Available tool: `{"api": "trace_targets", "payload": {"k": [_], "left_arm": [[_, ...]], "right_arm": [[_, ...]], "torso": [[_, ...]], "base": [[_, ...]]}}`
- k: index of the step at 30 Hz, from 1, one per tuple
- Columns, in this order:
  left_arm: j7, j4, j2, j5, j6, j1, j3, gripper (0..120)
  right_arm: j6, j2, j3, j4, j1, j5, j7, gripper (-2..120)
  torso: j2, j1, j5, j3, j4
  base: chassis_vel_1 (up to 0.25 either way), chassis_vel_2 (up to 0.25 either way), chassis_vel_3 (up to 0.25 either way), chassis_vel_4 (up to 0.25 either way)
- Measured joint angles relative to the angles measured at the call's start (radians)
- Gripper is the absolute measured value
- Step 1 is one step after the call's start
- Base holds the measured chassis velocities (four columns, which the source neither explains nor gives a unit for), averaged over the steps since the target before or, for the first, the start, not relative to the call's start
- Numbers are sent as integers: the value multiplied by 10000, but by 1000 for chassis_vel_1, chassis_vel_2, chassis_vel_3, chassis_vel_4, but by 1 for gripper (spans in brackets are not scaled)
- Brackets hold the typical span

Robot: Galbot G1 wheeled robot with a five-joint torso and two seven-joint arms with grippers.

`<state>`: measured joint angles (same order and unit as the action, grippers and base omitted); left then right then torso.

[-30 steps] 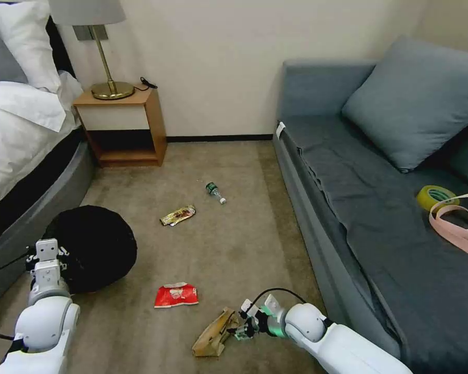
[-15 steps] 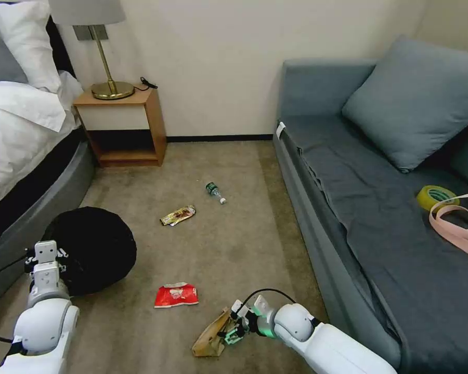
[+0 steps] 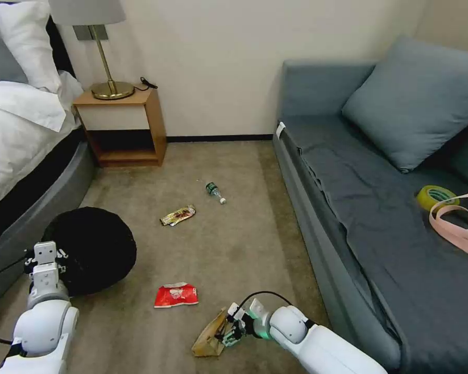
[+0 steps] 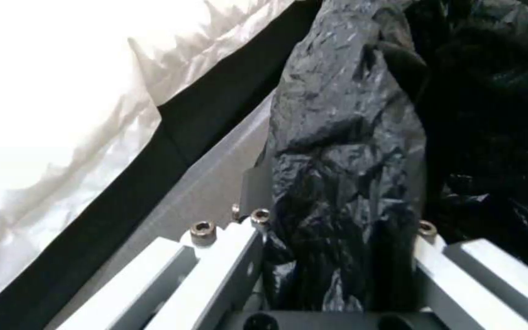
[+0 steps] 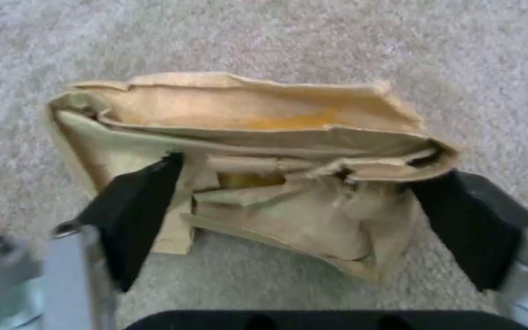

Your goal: Pick up the trash bin, then pick up the garbage on the floor and place it into the trash bin.

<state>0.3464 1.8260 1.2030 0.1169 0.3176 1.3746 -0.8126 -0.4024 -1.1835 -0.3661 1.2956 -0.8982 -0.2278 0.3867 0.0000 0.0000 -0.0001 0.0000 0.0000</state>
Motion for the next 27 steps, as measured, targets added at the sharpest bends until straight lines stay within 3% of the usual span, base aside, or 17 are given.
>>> {"api": "trace_targets", "payload": {"k": [9,10,19,22,27], "left_arm": [[4,-5,19,3,-39,32,-19,4],[7,-3,21,2,-40,34,-19,4],[15,55,22,2,-39,56,-19,4],[20,86,52,-5,-39,80,-19,4],[19,104,85,-39,-50,144,-20,4]], "right_arm": [[112,-60,14,-131,5,78,54,61],[137,-65,15,-139,3,87,71,51],[230,-8,46,-147,-23,156,99,25],[274,54,124,-120,-54,206,110,8],[389,151,304,-17,-140,284,169,0]], "torso": [[0,0,0,0,0],[0,0,1,0,0],[0,0,1,0,0],[0,0,1,0,0],[0,0,2,0,0]], "base": [[0,0,0,0],[0,0,0,0],[0,0,0,0],[0,0,0,0],[0,0,0,0]]}}
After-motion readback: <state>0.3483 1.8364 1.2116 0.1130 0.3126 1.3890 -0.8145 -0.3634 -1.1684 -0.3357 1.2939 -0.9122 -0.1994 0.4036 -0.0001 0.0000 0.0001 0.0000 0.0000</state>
